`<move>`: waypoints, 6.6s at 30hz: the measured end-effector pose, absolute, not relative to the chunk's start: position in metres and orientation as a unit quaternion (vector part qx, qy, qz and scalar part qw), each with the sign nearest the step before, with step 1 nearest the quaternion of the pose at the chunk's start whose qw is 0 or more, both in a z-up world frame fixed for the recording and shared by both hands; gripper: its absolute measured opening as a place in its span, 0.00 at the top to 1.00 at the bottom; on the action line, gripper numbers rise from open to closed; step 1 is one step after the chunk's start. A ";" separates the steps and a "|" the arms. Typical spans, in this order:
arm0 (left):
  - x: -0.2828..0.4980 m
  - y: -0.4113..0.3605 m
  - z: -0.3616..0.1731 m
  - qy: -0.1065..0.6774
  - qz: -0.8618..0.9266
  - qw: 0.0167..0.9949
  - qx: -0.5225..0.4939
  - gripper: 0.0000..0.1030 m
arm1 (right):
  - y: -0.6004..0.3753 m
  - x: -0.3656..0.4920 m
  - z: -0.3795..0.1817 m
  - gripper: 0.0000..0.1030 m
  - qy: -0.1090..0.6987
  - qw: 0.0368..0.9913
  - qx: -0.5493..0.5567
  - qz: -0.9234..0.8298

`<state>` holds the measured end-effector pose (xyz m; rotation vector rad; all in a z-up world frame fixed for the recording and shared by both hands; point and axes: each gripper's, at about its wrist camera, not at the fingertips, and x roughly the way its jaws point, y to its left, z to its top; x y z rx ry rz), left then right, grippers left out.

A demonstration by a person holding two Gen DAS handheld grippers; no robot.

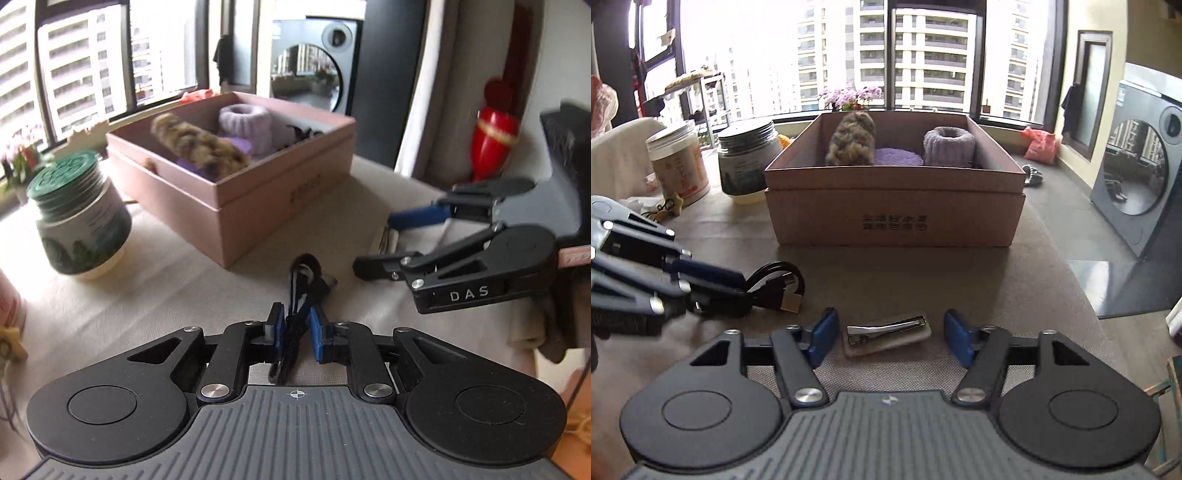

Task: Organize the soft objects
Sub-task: 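Carry the cable into the pink box with the left gripper while the right drops the silver clip in, then move the left gripper to the pink cloth while the right approaches the orange fabric flower, then grasp the pink cloth with the left gripper while the right grasps the orange flower, then drop the pink cloth into the pink box with the left gripper while the right drops the flower in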

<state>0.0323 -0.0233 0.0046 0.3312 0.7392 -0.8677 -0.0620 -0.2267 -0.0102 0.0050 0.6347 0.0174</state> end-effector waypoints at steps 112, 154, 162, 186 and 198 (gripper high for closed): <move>0.230 0.210 0.079 0.410 -0.017 0.912 0.000 0.79 | -0.075 0.041 -0.003 0.19 0.315 0.922 -0.061 0.219; 0.231 0.199 0.046 0.385 -0.082 0.919 -0.008 0.90 | -0.060 0.278 0.096 0.37 0.504 0.847 -0.050 0.161; 0.220 0.193 0.050 0.353 -0.099 0.930 0.032 0.91 | -0.058 0.315 0.056 0.83 0.550 0.821 -0.040 0.147; 0.145 0.126 0.219 0.183 -0.146 0.971 0.042 0.91 | -0.137 0.176 0.241 0.94 0.340 0.921 0.040 0.187; 0.136 0.014 0.204 0.198 -0.259 0.944 0.043 0.91 | -0.219 0.135 0.248 0.94 0.312 0.938 0.073 0.135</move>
